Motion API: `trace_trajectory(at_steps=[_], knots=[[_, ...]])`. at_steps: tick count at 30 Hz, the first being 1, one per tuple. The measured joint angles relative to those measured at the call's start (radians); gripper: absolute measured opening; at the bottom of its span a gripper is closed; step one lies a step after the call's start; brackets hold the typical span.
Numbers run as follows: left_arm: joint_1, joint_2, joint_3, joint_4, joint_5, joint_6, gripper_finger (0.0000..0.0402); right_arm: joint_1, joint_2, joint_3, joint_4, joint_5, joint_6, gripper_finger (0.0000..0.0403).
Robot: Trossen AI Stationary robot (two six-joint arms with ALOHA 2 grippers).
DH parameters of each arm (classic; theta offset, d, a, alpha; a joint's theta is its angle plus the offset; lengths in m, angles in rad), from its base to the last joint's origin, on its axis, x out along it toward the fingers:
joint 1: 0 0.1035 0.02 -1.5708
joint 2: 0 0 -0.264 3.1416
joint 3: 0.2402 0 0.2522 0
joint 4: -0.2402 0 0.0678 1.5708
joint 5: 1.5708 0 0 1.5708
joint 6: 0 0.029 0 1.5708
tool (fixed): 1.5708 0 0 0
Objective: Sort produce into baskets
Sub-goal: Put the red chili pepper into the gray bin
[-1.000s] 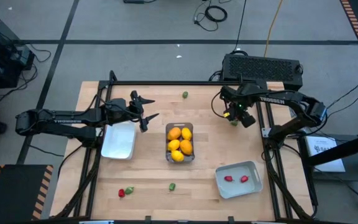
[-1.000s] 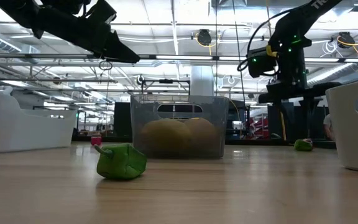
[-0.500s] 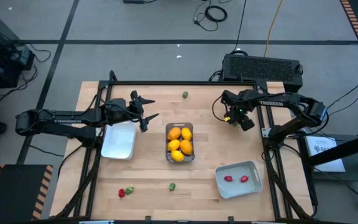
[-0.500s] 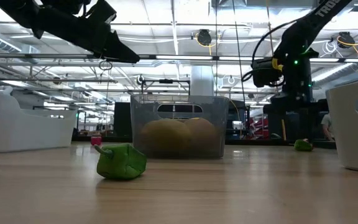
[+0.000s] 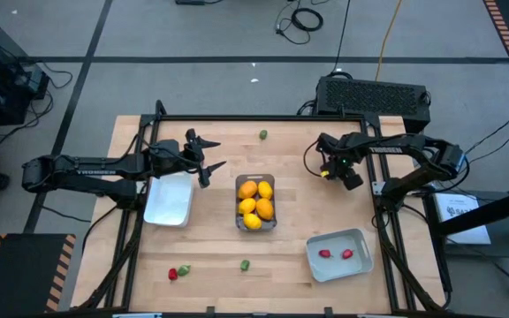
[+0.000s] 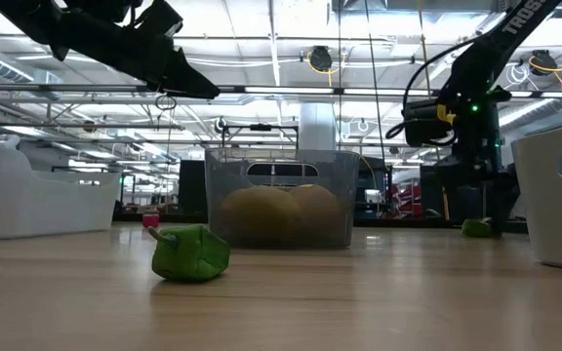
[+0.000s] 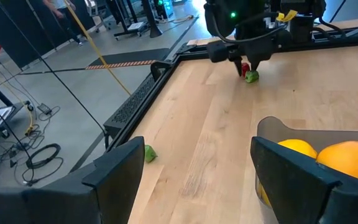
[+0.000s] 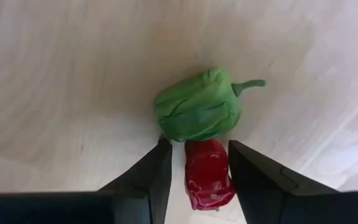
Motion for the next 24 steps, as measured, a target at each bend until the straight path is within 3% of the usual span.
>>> trace_trajectory(at_steps=[7, 12, 18, 20, 24], knots=[[0.0, 0.0, 0.0, 0.0, 0.0, 0.0, 0.0301, 0.0, 0.002, 0.017, -0.02, 0.003, 0.066, 0.009], [0.0, 0.0, 0.0, 0.0, 0.0, 0.0, 0.0301, 0.015, 0.002, 0.058, -0.092, 0.129, 0.171, 0.0049], [0.0, 0.0, 0.0, 0.0, 0.0, 0.001, 0.0301, 0.055, 0.002, 0.178, -0.3, 0.135, 0.321, 0.0042], [0.0, 0.0, 0.0, 0.0, 0.0, 0.001, 0.0301, 0.078, 0.002, 0.228, -0.371, 0.07, 0.391, 0.0047], [0.0, 0.0, 0.0, 0.0, 0.0, 0.003, 0.0301, 0.136, 0.002, 0.327, -0.435, -0.17, 0.555, 0.0053]])
